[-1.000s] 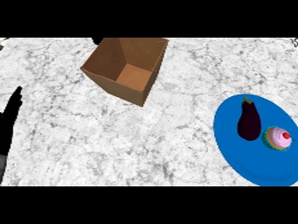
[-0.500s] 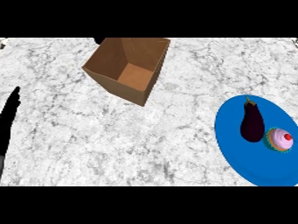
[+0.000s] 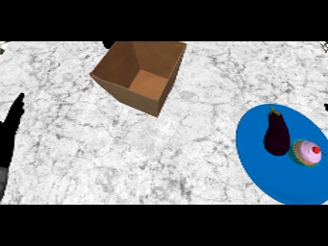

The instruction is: Pick the cupcake from the plate and place it in the cardboard box

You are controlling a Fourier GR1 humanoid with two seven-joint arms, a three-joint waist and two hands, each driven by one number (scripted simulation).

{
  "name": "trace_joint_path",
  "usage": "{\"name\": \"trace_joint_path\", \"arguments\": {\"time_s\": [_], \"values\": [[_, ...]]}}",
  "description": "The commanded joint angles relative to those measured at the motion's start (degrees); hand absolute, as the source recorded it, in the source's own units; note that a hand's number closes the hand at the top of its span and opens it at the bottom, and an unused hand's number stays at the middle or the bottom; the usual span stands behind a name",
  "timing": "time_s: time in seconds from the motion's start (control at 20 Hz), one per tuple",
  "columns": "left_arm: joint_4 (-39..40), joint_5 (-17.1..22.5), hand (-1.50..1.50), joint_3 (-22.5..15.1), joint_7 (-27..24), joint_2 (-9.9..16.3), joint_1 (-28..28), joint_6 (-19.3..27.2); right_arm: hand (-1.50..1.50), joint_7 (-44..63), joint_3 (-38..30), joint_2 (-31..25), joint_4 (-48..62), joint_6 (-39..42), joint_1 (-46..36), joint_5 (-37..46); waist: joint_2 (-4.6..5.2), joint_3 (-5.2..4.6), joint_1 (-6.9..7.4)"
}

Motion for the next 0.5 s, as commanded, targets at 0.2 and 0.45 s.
{"name": "trace_joint_path", "arguments": {"time_s": [0.2, 0.45], "values": [[-5.5, -1.4, 0.00, 3.1, 4.3, 0.2, 1.6, -2.3, -1.50, 5.4, 2.4, 6.9, 2.3, 0.8, -4.5, 10.0, -0.04, 0.06, -0.08], [3.6, -4.1, 0.00, 5.0, -1.7, -3.7, -1.9, -3.6, -1.50, 5.2, -2.1, 5.7, -0.6, 5.2, -3.7, 11.1, -0.02, 0.03, -0.70]]}}
